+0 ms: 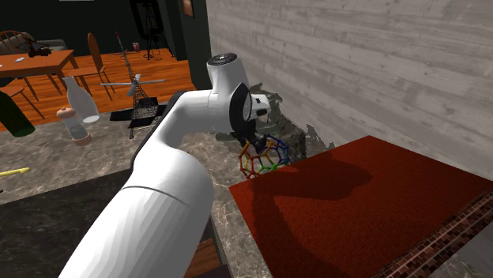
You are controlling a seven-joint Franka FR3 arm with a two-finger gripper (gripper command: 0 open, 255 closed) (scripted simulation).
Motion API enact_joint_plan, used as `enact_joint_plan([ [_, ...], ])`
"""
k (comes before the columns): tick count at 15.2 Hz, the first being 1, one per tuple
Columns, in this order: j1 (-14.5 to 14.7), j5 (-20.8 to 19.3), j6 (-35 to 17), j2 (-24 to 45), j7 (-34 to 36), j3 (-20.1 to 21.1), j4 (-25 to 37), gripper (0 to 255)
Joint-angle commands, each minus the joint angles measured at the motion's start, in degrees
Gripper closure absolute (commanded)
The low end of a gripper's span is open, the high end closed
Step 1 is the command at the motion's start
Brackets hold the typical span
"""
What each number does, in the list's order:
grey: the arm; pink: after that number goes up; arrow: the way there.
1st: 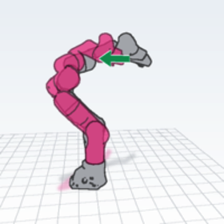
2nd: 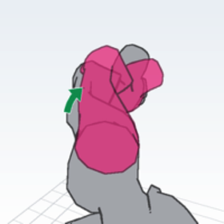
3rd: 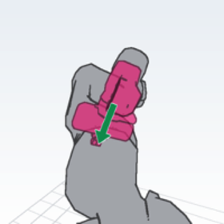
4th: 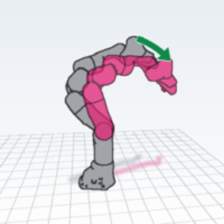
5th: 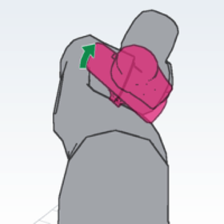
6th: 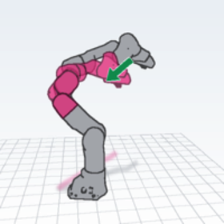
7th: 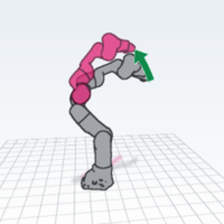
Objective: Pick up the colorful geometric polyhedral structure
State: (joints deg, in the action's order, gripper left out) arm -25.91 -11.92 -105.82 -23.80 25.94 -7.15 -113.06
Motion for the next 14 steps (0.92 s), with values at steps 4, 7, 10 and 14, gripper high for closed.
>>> enact_joint_plan([
  [4,0.1,0.3,3.8,1.3,-0.6,0.1,4.8,255],
  [7,0.1,0.5,6.1,2.1,-1.0,0.2,7.9,255],
  [10,0.2,0.7,8.4,3.1,-1.4,0.2,11.2,255],
  [14,0.2,0.8,10.1,3.8,-1.7,0.2,13.7,255],
])
